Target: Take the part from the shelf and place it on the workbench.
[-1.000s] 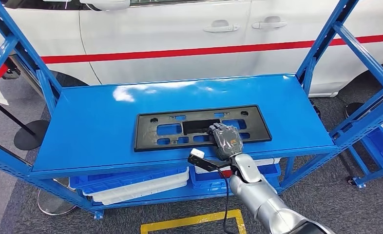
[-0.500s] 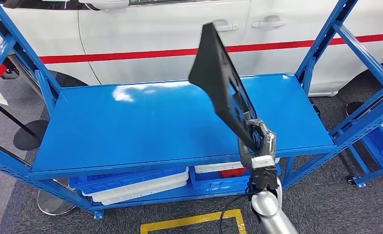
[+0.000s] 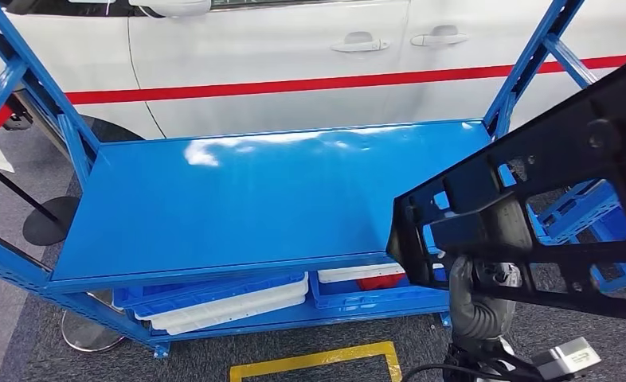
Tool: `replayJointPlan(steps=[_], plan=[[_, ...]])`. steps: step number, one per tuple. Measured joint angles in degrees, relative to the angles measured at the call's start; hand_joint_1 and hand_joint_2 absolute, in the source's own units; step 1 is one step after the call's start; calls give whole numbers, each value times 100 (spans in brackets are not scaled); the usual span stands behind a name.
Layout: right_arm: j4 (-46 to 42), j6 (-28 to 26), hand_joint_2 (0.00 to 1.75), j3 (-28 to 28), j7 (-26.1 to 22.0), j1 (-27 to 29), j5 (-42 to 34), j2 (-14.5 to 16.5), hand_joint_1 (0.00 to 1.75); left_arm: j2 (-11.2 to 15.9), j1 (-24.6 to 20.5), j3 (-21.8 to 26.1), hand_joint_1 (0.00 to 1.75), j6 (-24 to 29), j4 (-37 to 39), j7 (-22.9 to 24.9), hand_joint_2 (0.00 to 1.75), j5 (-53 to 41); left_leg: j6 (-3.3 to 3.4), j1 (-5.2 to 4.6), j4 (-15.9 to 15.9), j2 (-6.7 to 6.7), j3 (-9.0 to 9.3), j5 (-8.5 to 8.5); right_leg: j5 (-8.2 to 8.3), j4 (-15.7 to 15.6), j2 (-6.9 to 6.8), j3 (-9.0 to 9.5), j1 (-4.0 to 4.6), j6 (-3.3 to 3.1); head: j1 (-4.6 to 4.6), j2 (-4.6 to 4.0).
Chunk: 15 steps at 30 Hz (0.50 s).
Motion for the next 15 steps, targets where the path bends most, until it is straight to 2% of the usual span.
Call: replayJointPlan(steps=[4,5,6,7,9,10,11,12,14,15], plan=[[34,572,175,-183,-16,43,-113,20,175,4,0,73,0,103,0,31,0,173,64,-6,-39,9,17,64,21,-6,0,9,-23,55,0,0],[52,656,175,-204,-18,43,-71,29,175,1,-2,100,0,103,0,41,0,209,88,12,-72,18,30,109,-39,44,-4,-8,-23,73,0,0],[70,741,175,-225,-20,43,-11,43,175,-2,-2,126,0,103,0,49,0,235,113,35,-104,29,38,155,-173,198,-7,-66,-24,89,0,0],[88,818,175,-241,-21,45,59,61,175,-6,-2,147,0,105,0,50,0,251,129,51,-124,40,39,187,-379,480,-12,-177,-33,103,0,0],[127,916,175,-254,-22,60,222,111,175,-8,6,171,0,114,0,69,0,274,137,56,-117,46,4,209,-804,1264,-19,-482,-64,134,0,0],[150,933,175,-253,-22,73,315,141,175,-9,12,179,0,119,0,84,0,283,130,59,-108,47,-10,213,-907,1549,-23,-580,-85,152,0,0],[173,945,175,-251,-22,85,404,174,175,-9,16,186,0,125,0,101,0,289,120,65,-93,47,-23,212,-899,1625,-29,-576,-108,169,0,0],[193,963,175,-248,-22,95,468,211,175,-9,19,193,0,130,0,114,0,294,102,76,-73,46,-32,205,-793,1472,-37,-459,-131,185,0,0],[219,1076,175,-240,-22,105,467,285,175,-7,20,211,0,132,0,129,0,298,36,96,-8,60,-44,165,-504,727,-137,-10,-156,206,1,0],[225,1189,175,-238,-22,110,415,329,175,-3,20,221,0,132,0,134,0,298,-10,94,36,68,-53,136,-415,413,-178,160,-149,189,0,0]])
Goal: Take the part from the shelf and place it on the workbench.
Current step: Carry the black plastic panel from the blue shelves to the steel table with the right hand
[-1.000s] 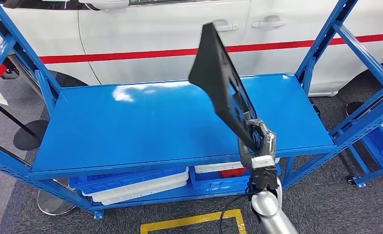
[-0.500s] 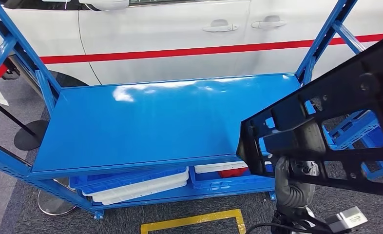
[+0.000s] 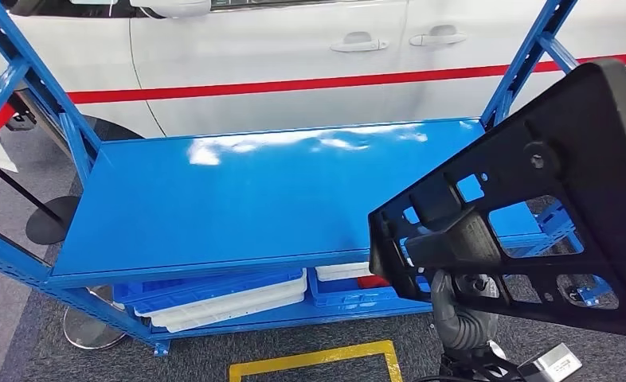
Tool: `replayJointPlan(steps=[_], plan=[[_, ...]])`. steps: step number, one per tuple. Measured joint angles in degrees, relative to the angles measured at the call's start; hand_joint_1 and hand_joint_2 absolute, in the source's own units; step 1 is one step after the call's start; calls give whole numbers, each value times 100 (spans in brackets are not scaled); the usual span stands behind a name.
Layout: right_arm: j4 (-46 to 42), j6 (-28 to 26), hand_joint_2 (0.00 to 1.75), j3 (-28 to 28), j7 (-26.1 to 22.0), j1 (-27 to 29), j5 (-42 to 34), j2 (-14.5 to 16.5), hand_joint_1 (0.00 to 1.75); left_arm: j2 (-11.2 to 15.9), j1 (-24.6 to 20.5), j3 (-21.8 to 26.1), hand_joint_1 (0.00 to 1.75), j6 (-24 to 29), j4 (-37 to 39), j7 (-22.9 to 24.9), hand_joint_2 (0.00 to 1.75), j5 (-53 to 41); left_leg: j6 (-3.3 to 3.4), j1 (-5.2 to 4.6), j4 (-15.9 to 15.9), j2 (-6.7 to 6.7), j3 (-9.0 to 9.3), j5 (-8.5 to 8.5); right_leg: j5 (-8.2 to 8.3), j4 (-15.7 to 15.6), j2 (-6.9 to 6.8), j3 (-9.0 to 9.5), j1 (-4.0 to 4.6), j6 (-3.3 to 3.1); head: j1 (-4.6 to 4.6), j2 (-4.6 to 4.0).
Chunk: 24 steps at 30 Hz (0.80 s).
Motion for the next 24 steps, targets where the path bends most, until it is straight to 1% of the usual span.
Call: replayJointPlan(steps=[1,2,4,5,6,7,9,10,11,12,13,14,15,16,17,18,19,20,21,22,23,24], plan=[[3,140,175,-1,-1,12,-66,53,175,4,2,9,0,1,0,4,0,-1,-48,-8,33,14,-8,-21,35,-188,-28,93,15,-28,-1,0],[5,275,175,-7,-1,31,-125,111,175,8,5,17,0,1,1,7,0,-1,-95,-18,47,26,-15,-31,22,-237,-22,101,37,-70,-1,0],[6,476,175,-42,-2,84,-209,241,175,13,3,34,0,2,2,14,0,-1,-179,-10,53,66,-20,-39,62,-232,60,60,49,-163,0,0],[6,534,175,-67,-2,104,-233,303,175,17,-2,41,0,3,2,17,0,0,-214,2,90,74,-35,-93,85,-238,85,40,48,-209,0,0],[6,581,175,-92,-2,117,-248,363,175,22,-7,45,0,4,2,18,0,3,-242,11,217,69,-85,-223,114,-247,107,13,44,-255,0,0],[6,619,175,-114,-2,125,-248,420,175,29,-12,47,0,5,2,18,0,12,-262,17,456,56,-178,-424,146,-255,130,-23,43,-297,0,0],[8,705,175,-148,-2,140,-217,512,175,41,-18,50,0,5,2,17,0,39,-274,19,1181,36,-452,-893,213,-252,190,-121,70,-349,-2,0],[13,756,175,-163,-2,149,-192,550,175,47,-21,53,0,6,2,16,0,56,-267,18,1483,34,-549,-1036,253,-251,227,-175,89,-360,-2,0],[18,813,175,-177,-2,156,-159,586,175,51,-25,56,0,10,2,16,0,75,-249,16,1611,31,-561,-1070,296,-249,270,-229,109,-365,-2,0],[25,870,175,-187,-2,159,-111,622,175,55,-27,63,0,22,2,19,0,101,-215,6,1494,19,-453,-990,344,-249,322,-281,129,-366,-2,0],[31,917,175,-195,-2,158,-59,658,175,59,-30,76,0,38,2,23,0,130,-161,-8,1167,-16,-242,-836,395,-249,381,-331,150,-363,-2,0],[35,955,175,-199,-2,156,-7,695,175,67,-34,90,0,62,2,30,0,160,-90,-31,718,-111,22,-685,449,-249,434,-375,158,-360,-2,0],[41,983,175,-203,-2,150,35,732,175,79,-35,107,0,89,3,42,0,188,-29,-59,330,-202,234,-559,504,-255,486,-407,167,-345,-1,0],[49,999,175,-205,-2,141,64,764,175,90,-39,125,0,113,4,55,0,210,12,-86,67,-273,366,-476,555,-260,524,-431,163,-320,-2,0],[58,1010,175,-209,-2,131,87,794,175,100,-44,142,0,138,5,73,0,230,33,-116,-54,-311,413,-438,602,-271,553,-444,148,-287,-2,0],[67,1017,175,-219,-2,124,107,819,175,103,-50,162,0,166,5,99,0,253,36,-141,-55,-281,396,-395,650,-294,588,-446,139,-244,-3,0],[72,1021,175,-242,-3,117,131,842,175,92,-56,181,0,198,6,131,0,272,45,-136,-84,-234,373,-330,709,-321,631,-450,134,-203,-4,0],[73,1020,175,-279,-3,119,159,861,175,84,-63,199,0,237,7,172,0,290,60,-125,-115,-175,351,-253,710,-329,622,-471,137,-171,-3,0],[69,1015,175,-324,-3,120,191,879,175,72,-64,215,0,280,7,215,0,309,88,-105,-154,-109,309,-165,598,-269,563,-512,144,-145,-2,0],[64,1010,175,-377,-4,119,222,895,175,61,-57,227,0,316,9,255,0,325,109,-81,-191,-35,248,-75,378,-103,468,-579,150,-122,-1,0],[59,1006,175,-427,-4,122,245,908,175,59,-46,234,0,345,10,288,0,338,125,-78,-200,40,184,-6,58,181,338,-663,138,-100,0,0],[54,1004,175,-479,-4,125,263,921,175,54,-32,239,0,371,11,313,0,349,137,-78,-202,110,106,49,-251,540,249,-738,120,-71,0,0]])
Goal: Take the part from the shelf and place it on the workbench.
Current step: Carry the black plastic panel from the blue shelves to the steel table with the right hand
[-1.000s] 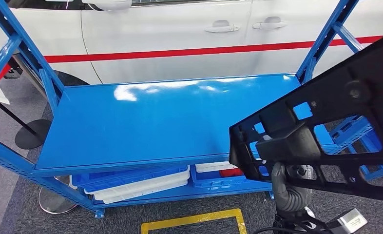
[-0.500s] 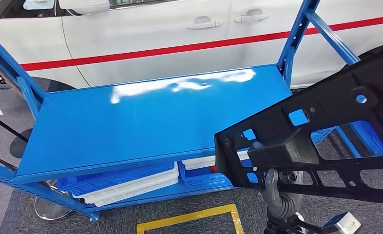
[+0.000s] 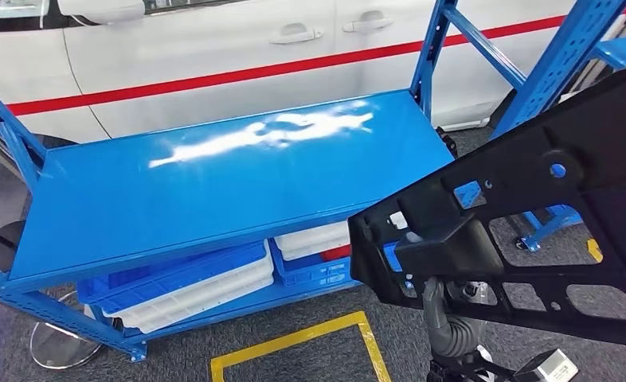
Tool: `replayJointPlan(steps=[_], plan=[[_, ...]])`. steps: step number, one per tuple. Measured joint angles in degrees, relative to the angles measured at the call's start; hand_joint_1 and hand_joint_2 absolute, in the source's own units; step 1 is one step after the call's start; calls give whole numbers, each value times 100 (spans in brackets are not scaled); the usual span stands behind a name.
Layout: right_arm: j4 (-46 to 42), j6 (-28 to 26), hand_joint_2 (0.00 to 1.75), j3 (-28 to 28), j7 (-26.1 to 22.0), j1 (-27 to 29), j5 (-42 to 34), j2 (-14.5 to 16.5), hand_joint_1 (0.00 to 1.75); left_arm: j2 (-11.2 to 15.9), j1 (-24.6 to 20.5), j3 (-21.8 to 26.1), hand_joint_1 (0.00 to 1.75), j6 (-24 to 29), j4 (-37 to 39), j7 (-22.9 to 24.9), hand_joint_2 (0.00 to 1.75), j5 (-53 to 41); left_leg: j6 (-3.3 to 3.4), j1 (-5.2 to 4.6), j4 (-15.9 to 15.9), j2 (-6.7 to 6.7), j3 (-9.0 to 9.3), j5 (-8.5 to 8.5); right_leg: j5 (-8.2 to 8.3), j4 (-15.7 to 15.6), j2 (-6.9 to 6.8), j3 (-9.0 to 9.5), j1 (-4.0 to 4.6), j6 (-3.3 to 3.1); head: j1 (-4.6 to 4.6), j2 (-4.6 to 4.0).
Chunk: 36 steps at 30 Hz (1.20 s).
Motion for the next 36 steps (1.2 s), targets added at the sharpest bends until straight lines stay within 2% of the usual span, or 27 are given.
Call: replayJointPlan(steps=[1,2,3,4,5,6,8,9,11,12,14,15,16,17,18,19,20,22,24,26,27,28,30,32,33,34,36], plan=[[-3,0,175,-58,0,9,10,13,175,-2,10,3,0,22,1,19,0,7,-7,1,8,74,-75,50,-197,351,-49,-47,-25,36,0,0],[-12,2,175,-121,1,25,16,27,175,-5,15,5,0,41,2,33,0,12,-19,4,24,150,-150,96,-256,602,-81,-36,-55,72,0,0],[-26,7,175,-186,1,43,17,45,175,-8,15,8,0,58,2,40,0,16,-36,11,52,223,-228,135,-189,681,-108,61,-86,107,0,0],[-48,17,175,-254,1,60,16,68,175,-11,13,10,0,67,2,45,0,19,-59,21,93,293,-309,166,-54,564,-150,257,-114,138,0,0],[-75,34,175,-320,1,72,7,95,175,-15,9,12,0,71,2,41,0,22,-83,30,150,357,-384,187,65,269,-235,543,-135,164,0,0],[-100,56,175,-380,1,76,-7,127,175,-16,8,17,0,73,2,27,0,24,-112,31,213,412,-457,197,83,-123,-362,857,-130,179,1,0],[-149,110,175,-490,1,88,-45,196,175,-20,1,29,0,65,2,-17,0,32,-182,18,310,517,-538,202,-33,-694,-537,1231,-87,97,-5,0],[-166,132,175,-539,1,99,-64,228,175,-21,-3,37,0,51,2,-45,0,37,-221,12,328,568,-550,209,-96,-810,-545,1269,-59,27,-7,0],[-185,159,175,-630,0,140,-86,289,175,-23,-14,49,0,9,2,-90,0,45,-305,31,342,622,-551,223,-57,-849,-442,1213,-50,-119,-9,0],[-185,166,175,-662,0,155,-90,317,175,-22,-12,53,0,-12,2,-101,0,41,-349,49,414,515,-579,142,-9,-863,-384,1180,-54,-174,-8,0],[-181,179,175,-696,0,171,-90,385,175,-20,7,57,0,-39,3,-97,0,27,-414,80,885,159,-744,-271,98,-880,-265,1090,-65,-258,-9,0],[-176,181,175,-703,0,171,-90,412,175,-20,20,57,0,-47,3,-86,0,17,-426,82,1257,9,-865,-538,145,-877,-193,1032,-58,-282,-9,0],[-167,176,175,-709,0,176,-90,433,175,-20,30,57,0,-55,4,-66,0,9,-427,82,1616,-52,-972,-737,189,-873,-118,977,-48,-294,-10,0],[-152,155,175,-715,1,184,-89,446,175,-20,35,56,0,-62,5,-36,0,-1,-419,81,1849,-75,-1020,-831,229,-868,-39,925,-36,-297,-9,0],[-135,115,175,-721,1,200,-86,454,175,-19,35,56,0,-79,6,4,0,-16,-401,80,1882,-84,-973,-809,265,-862,44,881,-25,-295,-9,0],[-120,60,175,-725,1,226,-77,459,175,-18,31,54,0,-108,6,44,0,-36,-374,78,1683,-100,-815,-688,296,-857,126,846,-17,-286,-9,0],[-110,1,175,-729,1,261,-63,463,175,-16,27,51,0,-140,6,78,0,-61,-334,74,1296,-154,-565,-515,323,-852,205,821,-11,-274,-9,0],[-103,-76,175,-738,0,332,-27,469,175,3,28,44,0,-200,10,117,0,-100,-262,60,501,-372,-89,-276,372,-847,337,786,-7,-235,-9,0],[-99,-99,175,-750,0,381,9,480,175,19,25,34,0,-231,16,148,0,-124,-239,41,186,-492,68,-224,426,-851,445,758,-19,-171,-9,0],[-116,-139,175,-783,-1,462,72,496,175,13,0,1,0,-255,17,191,0,-171,-211,46,133,-395,64,-170,468,-857,516,739,-25,-100,-9,0],[-137,-168,175,-809,-1,518,117,505,175,12,-11,-22,0,-263,17,204,0,-203,-178,60,100,-331,68,-139,431,-811,448,707,-18,-74,-8,0],[-162,-202,175,-837,-2,566,175,516,175,15,-12,-44,0,-272,18,199,0,-231,-142,75,66,-258,67,-104,319,-668,326,636,-11,-55,-7,0],[-210,-259,175,-881,-2,626,287,539,175,30,10,-70,0,-298,22,161,0,-271,-95,78,37,-101,39,-63,-83,-51,35,355,-14,-19,-3,0],[-251,-285,175,-928,-1,695,340,567,175,49,25,-99,0,-341,26,104,0,-296,-88,66,46,65,-1,-53,-384,612,-72,96,-38,31,-3,0],[-268,-279,175,-957,-1,738,345,578,175,57,23,-121,0,-359,27,75,0,-305,-91,64,54,141,-14,-52,-387,706,-94,94,-51,51,-3,0],[-280,-263,175,-989,-1,774,348,586,175,63,18,-142,0,-372,28,50,0,-307,-100,64,65,213,-20,-57,-288,571,-121,209,-62,63,-3,0],[-294,-219,175,-1048,-1,804,360,593,175,70,-1,-163,0,-377,28,20,0,-298,-137,59,99,338,-13,-82,10,-175,-310,667,-67,53,-3,0]])
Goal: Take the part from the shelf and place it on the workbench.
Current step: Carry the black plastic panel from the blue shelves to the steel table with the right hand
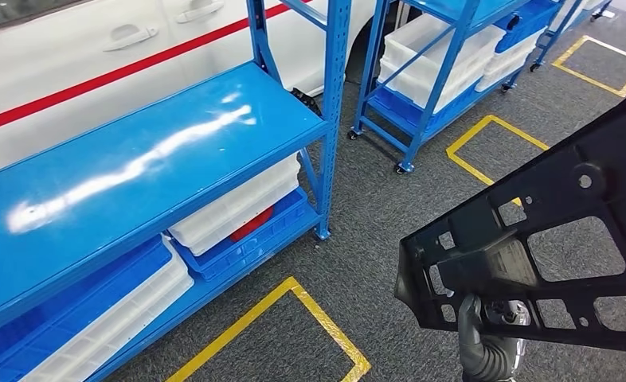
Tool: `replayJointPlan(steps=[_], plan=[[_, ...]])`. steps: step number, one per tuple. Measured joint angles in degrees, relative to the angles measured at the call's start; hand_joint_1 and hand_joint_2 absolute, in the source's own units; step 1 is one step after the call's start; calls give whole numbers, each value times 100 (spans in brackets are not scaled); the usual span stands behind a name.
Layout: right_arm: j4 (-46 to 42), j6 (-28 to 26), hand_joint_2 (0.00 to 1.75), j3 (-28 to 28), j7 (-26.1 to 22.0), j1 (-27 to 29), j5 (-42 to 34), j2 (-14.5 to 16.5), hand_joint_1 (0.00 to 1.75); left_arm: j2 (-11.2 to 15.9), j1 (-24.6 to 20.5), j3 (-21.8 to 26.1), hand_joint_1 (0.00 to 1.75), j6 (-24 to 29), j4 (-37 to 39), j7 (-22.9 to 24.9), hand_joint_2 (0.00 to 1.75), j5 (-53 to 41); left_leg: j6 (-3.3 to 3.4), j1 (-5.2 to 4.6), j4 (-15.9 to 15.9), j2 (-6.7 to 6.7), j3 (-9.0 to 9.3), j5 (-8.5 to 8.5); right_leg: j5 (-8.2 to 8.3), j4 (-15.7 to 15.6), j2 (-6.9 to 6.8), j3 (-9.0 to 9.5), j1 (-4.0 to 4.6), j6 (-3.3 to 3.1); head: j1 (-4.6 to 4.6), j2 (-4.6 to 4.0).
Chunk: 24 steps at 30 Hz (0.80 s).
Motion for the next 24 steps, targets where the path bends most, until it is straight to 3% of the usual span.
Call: replayJointPlan(steps=[2,3,5,7,9,10,11,12,13,14,16,18,20,22,24], plan=[[-21,26,175,-48,-1,5,15,7,175,10,-17,-5,0,1,0,-12,0,10,-63,-33,47,103,6,-39,147,-571,-206,314,38,-81,-1,0],[-31,30,175,-68,-1,10,20,10,175,17,-24,-8,0,1,0,-15,0,11,-94,-50,59,149,9,-51,147,-665,-248,350,62,-127,-1,0],[-47,30,175,-106,-1,27,24,20,175,27,-39,-15,0,2,0,-18,0,15,-147,-59,65,247,20,-69,169,-674,-127,322,75,-203,-1,0],[-61,27,175,-142,-1,31,25,29,175,37,-51,-21,0,4,0,-20,0,14,-206,-30,227,88,-40,-217,208,-704,-11,302,50,-275,-2,0],[-69,28,175,-177,0,8,3,44,175,51,-46,-33,0,8,2,-21,0,-4,-252,7,828,-248,-299,-584,242,-719,110,275,34,-334,-2,0],[-66,34,175,-201,1,-5,-11,57,175,55,-38,-40,0,12,3,-22,0,-18,-265,16,1231,-350,-480,-774,251,-716,177,258,36,-349,-2,0],[-58,43,175,-228,1,-7,-23,73,175,60,-32,-45,0,15,4,-25,0,-33,-275,22,1559,-394,-629,-886,258,-711,251,247,39,-355,-2,0],[-47,50,175,-259,2,-4,-27,90,175,63,-29,-50,0,20,4,-31,0,-44,-280,26,1710,-411,-700,-885,262,-702,330,241,42,-356,-2,0],[-36,55,175,-290,2,0,-27,108,175,69,-26,-57,0,26,4,-36,0,-53,-280,31,1647,-422,-674,-771,264,-690,412,240,42,-353,-2,0],[-27,55,175,-315,2,2,-27,123,175,76,-25,-66,0,29,4,-40,0,-58,-273,39,1367,-450,-550,-564,264,-676,496,241,40,-344,-2,0],[-20,51,175,-346,2,-1,-3,150,175,102,-18,-81,0,40,8,-44,0,-58,-244,63,592,-662,-219,-188,267,-642,649,230,42,-308,-2,0],[-13,-1,175,-358,1,-6,99,178,175,124,-17,-91,0,58,15,-36,0,-62,-209,66,194,-841,-67,-85,293,-624,779,185,37,-233,-2,0],[-7,-133,175,-362,2,4,228,213,175,141,-32,-124,0,80,17,11,0,-92,-155,52,152,-785,-62,-76,342,-642,898,142,22,-140,-2,0],[-7,-252,175,-377,1,22,262,241,175,162,-47,-165,0,91,18,70,0,-118,-65,63,91,-649,-52,-14,274,-549,779,72,26,-83,-1,0],[-6,-285,175,-398,1,14,223,257,175,198,-40,-182,0,92,22,93,0,-121,1,64,49,-500,-64,31,-38,-68,452,-158,39,-56,0,0]])
